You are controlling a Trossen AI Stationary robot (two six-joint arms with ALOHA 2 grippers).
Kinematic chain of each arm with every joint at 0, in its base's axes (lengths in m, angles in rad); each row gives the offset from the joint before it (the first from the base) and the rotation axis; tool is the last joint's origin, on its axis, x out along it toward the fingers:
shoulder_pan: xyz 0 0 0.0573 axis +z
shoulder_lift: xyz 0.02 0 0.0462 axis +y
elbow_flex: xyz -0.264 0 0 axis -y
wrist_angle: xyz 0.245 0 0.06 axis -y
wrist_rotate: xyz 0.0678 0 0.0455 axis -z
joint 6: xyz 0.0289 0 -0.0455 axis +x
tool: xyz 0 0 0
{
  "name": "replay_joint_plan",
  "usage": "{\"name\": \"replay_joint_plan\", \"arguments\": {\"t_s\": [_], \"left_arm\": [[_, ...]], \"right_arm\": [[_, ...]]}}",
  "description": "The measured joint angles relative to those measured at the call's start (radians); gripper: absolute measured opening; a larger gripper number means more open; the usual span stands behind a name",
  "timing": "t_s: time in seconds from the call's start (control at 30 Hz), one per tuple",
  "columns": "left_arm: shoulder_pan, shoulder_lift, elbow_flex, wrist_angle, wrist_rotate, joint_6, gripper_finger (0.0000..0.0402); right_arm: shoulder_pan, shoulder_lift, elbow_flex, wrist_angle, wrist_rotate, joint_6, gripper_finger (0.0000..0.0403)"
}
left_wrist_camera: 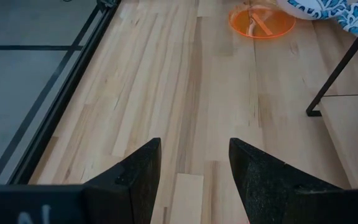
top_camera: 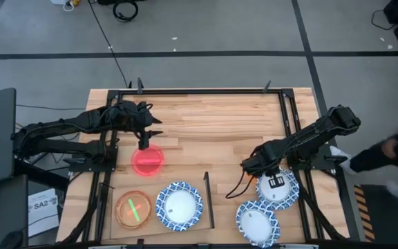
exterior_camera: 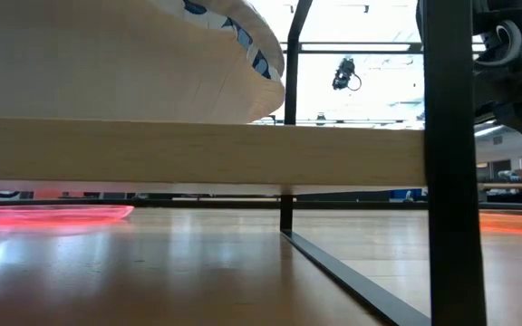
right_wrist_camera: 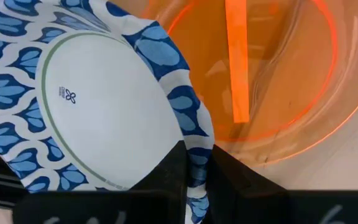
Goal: Place and stack plates onto a shelf
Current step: Stack the top blue bowl on top of the other blue bowl on the shelf
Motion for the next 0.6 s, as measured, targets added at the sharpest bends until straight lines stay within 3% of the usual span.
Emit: {"name": "replay_joint_plan", "arguments": {"t_s": [0.3, 0.6], "left_arm": [[0.000, 0.000, 0.000, 0.000, 0.000, 0.000, 0.0196], [0.000, 0.000, 0.000, 0.000, 0.000, 0.000, 0.0196]], "right_arm": [[0.000, 0.000, 0.014, -0.058, 0.000, 0.006, 0.0048], [0.000, 0.000, 0.162, -0.169, 0.017, 0.007, 0.0047]]}}
